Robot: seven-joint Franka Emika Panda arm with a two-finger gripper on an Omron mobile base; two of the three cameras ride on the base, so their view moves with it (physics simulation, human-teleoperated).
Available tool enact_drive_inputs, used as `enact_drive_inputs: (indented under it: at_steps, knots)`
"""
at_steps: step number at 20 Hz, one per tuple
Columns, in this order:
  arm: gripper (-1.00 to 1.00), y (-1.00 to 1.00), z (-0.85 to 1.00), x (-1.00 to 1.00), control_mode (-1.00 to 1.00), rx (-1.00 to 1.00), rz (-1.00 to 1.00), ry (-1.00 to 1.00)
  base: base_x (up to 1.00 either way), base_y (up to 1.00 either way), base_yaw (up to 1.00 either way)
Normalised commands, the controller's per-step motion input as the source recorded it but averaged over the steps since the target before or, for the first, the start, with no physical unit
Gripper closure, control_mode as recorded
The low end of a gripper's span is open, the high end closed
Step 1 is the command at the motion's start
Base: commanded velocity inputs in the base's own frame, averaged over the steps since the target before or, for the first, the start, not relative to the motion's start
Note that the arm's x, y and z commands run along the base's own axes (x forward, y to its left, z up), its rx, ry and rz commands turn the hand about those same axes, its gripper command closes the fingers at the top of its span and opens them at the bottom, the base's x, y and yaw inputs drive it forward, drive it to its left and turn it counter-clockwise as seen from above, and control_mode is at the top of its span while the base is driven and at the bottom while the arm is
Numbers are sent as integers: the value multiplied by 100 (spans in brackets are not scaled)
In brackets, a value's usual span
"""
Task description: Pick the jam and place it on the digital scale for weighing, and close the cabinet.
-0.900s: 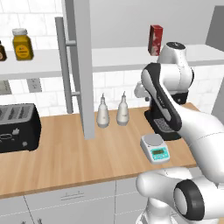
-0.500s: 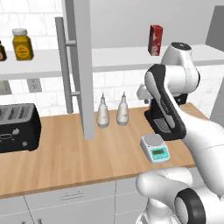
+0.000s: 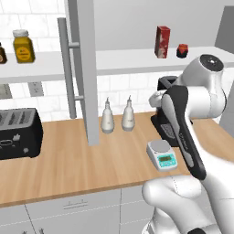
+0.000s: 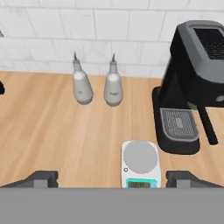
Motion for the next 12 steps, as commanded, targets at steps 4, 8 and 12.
enact_drive_inputs:
  at_steps: [4,8,12]
  knots:
    - [-100,0,38,-6,-100,0,0,-21,0,0,0]
    - [-100,-2,31,0,-100,0,0,-15,0,0,0]
    - [-100,-1,16,0,-100,0,0,-12,0,0,0]
